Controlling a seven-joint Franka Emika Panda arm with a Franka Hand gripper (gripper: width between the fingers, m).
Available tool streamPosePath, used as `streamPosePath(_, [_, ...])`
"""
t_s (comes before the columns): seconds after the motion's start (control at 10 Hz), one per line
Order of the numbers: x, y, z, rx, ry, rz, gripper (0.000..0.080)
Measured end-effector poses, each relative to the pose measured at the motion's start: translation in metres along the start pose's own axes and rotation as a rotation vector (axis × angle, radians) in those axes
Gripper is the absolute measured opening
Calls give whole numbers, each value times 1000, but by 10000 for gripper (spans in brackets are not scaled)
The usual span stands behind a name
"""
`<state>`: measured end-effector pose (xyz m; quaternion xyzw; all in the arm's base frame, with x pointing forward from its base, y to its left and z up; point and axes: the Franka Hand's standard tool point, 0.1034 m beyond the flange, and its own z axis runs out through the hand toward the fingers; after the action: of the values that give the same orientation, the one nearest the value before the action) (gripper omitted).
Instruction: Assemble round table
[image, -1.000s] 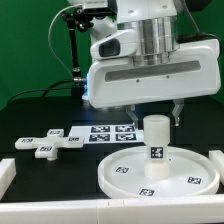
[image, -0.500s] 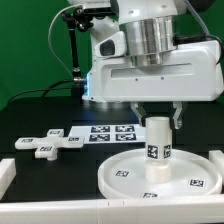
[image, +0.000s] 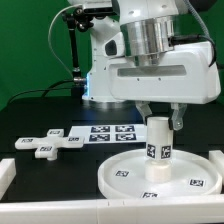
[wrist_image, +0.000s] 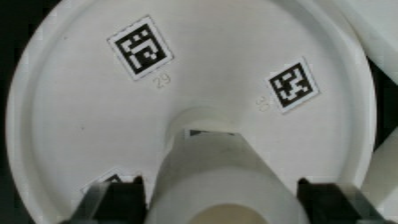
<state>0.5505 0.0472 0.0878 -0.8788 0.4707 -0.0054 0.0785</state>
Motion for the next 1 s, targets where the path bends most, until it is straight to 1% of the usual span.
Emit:
streamPosePath(0.2, [4,1,0,54,-17,305,409])
streamPosePath(0.3, [5,1,1,67,-25,402,409])
streamPosePath(0.4, [9,1,0,96,-36,502,409])
streamPosePath(0.5, [9,1,0,106,-49,580,409])
streamPosePath(0.6, [7,0,1,108,-59,655,409])
streamPosePath(0.8, [7,0,1,111,-69,720,409])
streamPosePath(0.9, [6,0,1,111,-67,691,409])
streamPosePath(1.0, [4,-2,1,92,-72,640,570])
